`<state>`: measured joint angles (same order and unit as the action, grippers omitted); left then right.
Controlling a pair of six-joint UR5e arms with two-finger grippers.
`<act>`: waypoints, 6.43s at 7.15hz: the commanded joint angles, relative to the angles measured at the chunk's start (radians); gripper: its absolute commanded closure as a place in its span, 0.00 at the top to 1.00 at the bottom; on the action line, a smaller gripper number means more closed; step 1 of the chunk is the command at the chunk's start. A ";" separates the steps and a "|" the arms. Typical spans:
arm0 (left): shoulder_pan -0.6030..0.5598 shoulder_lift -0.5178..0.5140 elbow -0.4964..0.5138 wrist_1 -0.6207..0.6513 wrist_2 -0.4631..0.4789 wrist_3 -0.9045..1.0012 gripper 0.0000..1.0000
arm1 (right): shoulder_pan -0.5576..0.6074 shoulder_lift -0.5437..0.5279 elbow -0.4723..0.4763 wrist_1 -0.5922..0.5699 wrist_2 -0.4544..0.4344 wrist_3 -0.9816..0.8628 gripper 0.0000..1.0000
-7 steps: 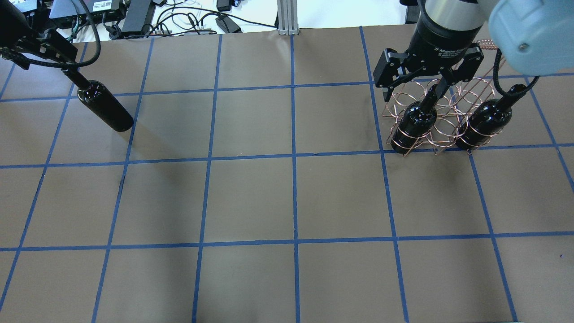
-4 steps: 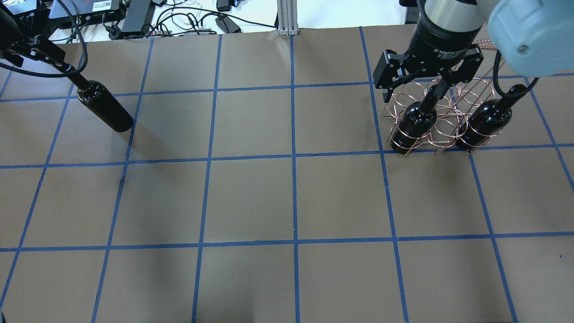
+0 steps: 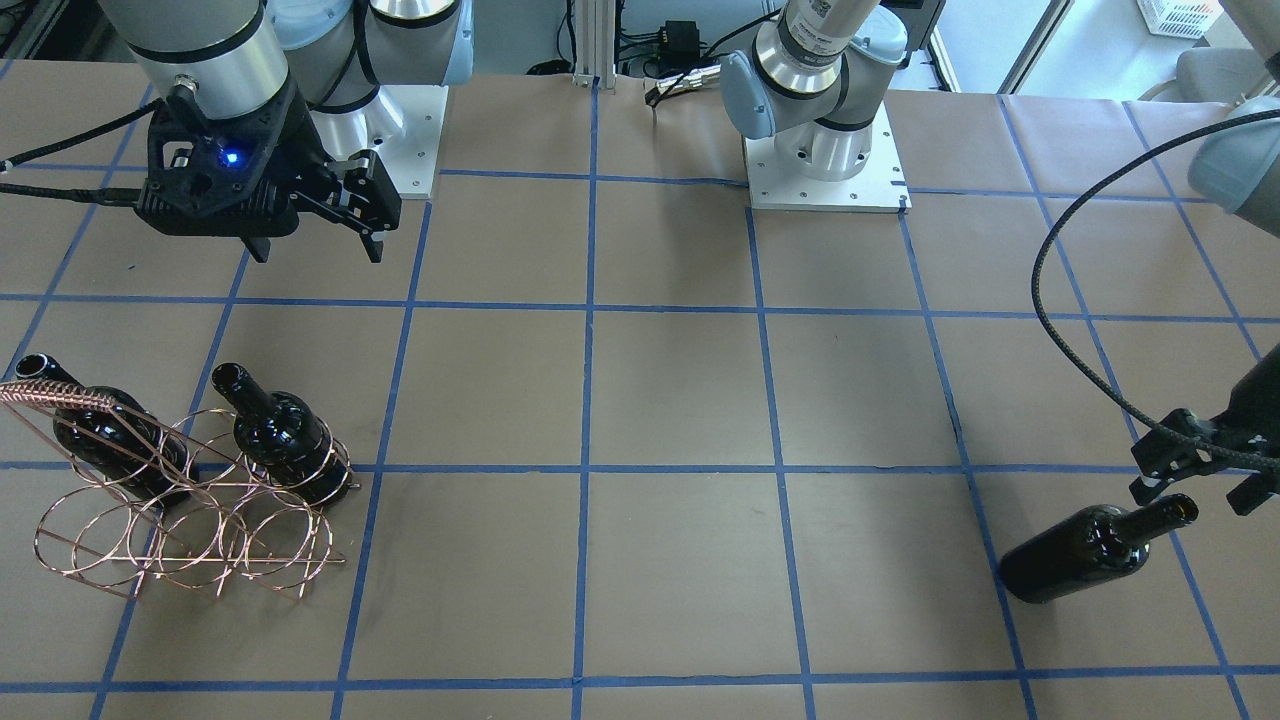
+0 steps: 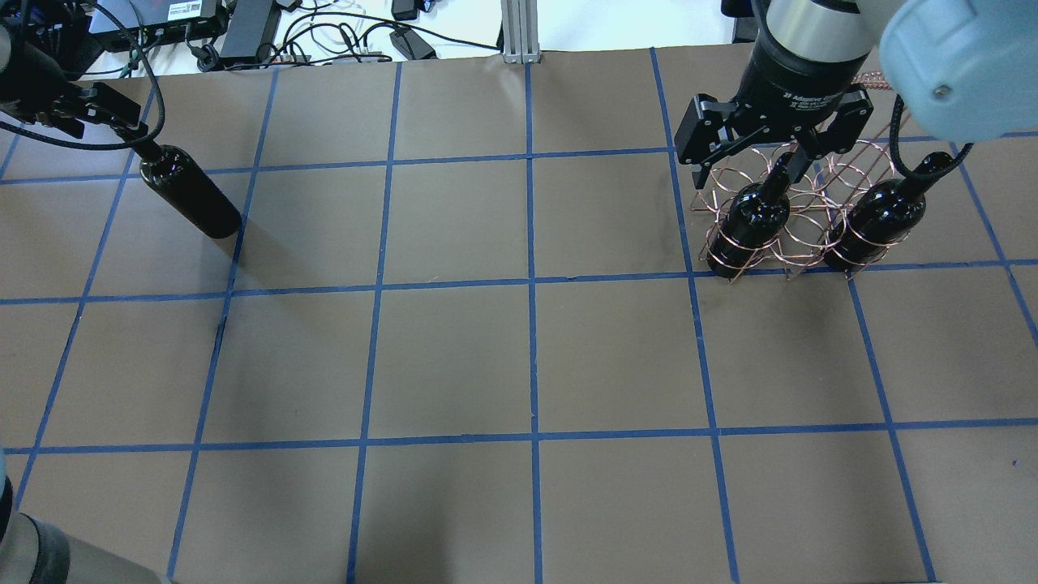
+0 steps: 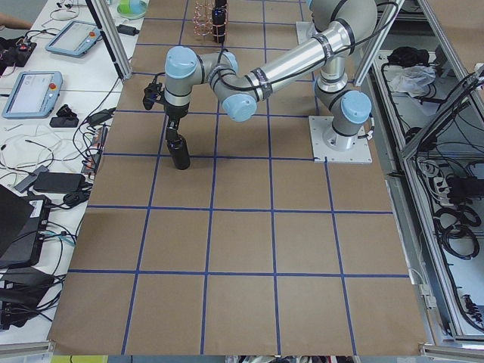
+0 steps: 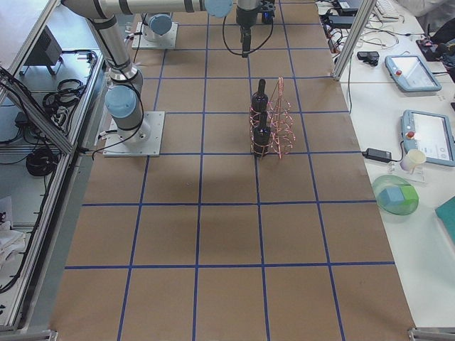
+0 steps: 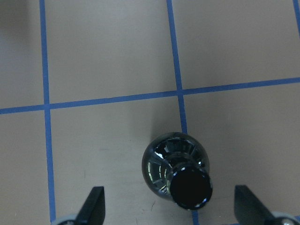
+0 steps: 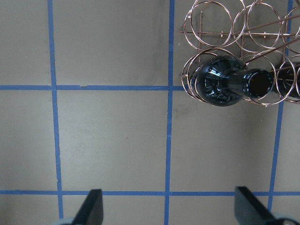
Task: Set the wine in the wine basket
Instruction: 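Close the left gripper on the bottle neck, then carry the bottle with the left gripper toward the table center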
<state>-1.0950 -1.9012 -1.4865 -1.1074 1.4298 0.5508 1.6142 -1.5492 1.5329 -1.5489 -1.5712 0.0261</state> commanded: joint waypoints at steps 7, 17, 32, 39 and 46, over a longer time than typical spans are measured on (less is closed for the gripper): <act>-0.034 -0.024 -0.005 0.008 0.035 -0.078 0.75 | 0.001 -0.002 0.007 0.000 -0.001 -0.002 1.00; -0.034 -0.026 -0.006 0.035 0.034 -0.072 0.40 | 0.007 -0.003 0.007 -0.010 0.002 -0.002 1.00; -0.821 0.295 -0.156 -0.313 0.228 -1.377 0.24 | 0.004 -0.002 0.009 0.000 -0.003 -0.003 1.00; -0.908 0.199 -0.155 -0.103 0.274 -1.470 0.24 | 0.004 -0.002 0.009 0.000 -0.003 -0.003 1.00; -0.905 0.157 -0.169 -0.089 0.279 -1.460 0.24 | 0.004 -0.002 0.009 0.000 -0.001 -0.003 1.00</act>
<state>-2.0015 -1.7376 -1.6496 -1.2040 1.7095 -0.9044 1.6183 -1.5498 1.5417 -1.5493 -1.5736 0.0230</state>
